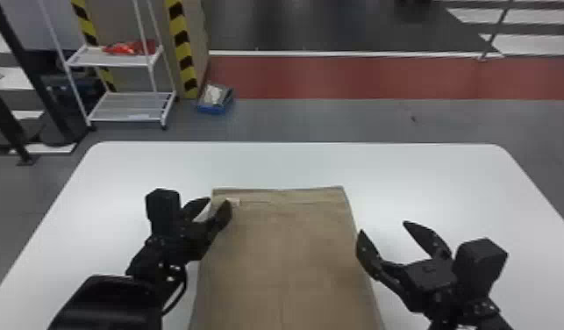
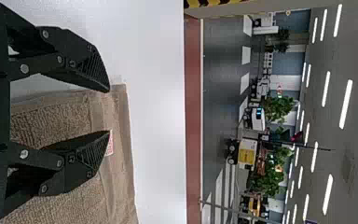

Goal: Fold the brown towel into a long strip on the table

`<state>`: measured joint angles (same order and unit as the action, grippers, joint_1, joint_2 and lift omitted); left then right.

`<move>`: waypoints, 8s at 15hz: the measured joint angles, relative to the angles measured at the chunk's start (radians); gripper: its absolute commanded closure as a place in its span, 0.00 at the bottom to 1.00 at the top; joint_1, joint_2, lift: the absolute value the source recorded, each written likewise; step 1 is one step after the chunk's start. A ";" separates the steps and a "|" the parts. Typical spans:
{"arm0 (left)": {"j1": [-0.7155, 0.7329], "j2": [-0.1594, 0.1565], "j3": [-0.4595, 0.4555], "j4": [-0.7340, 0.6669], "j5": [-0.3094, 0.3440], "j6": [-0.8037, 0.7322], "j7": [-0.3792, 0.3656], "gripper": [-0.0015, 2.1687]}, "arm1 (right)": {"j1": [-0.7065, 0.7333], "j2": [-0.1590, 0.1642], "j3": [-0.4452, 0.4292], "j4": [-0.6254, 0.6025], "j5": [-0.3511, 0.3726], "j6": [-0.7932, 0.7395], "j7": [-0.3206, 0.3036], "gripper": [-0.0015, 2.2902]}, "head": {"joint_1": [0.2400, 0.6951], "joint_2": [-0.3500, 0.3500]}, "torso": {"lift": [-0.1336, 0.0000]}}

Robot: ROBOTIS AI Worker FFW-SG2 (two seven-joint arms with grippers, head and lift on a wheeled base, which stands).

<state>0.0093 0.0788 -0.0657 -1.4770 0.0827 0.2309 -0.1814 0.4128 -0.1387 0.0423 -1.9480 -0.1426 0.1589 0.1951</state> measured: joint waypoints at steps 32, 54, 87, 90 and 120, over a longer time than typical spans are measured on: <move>0.296 0.010 -0.336 -0.617 -0.205 0.481 0.036 0.02 | -0.007 -0.012 -0.232 0.006 -0.129 0.084 -0.070 0.09 | 1.00 0.00 | 0.16; 0.301 0.010 0.000 -0.464 -0.087 0.036 0.120 0.02 | -0.187 0.005 0.322 0.296 0.150 -0.092 -0.011 0.20 | 1.00 0.79 | 0.16; 0.302 0.010 0.009 -0.448 -0.087 0.017 0.123 0.04 | -0.157 -0.005 0.241 0.172 0.117 0.042 0.028 0.67 | 1.00 0.75 | 0.16; 0.302 0.010 0.015 -0.448 -0.087 0.017 0.122 0.04 | -0.094 -0.030 0.089 0.054 0.056 0.089 0.059 0.70 | 1.00 0.63 | 0.16; 0.073 0.000 -0.038 -0.064 -0.021 0.023 -0.108 0.43 | -0.186 -0.011 -0.546 0.186 -0.143 0.193 0.220 0.70 | 1.00 0.02 | 0.17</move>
<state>0.0822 0.0789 -0.1040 -1.5415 0.0621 0.2542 -0.2896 0.2270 -0.1498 -0.5037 -1.7618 -0.2852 0.3522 0.4149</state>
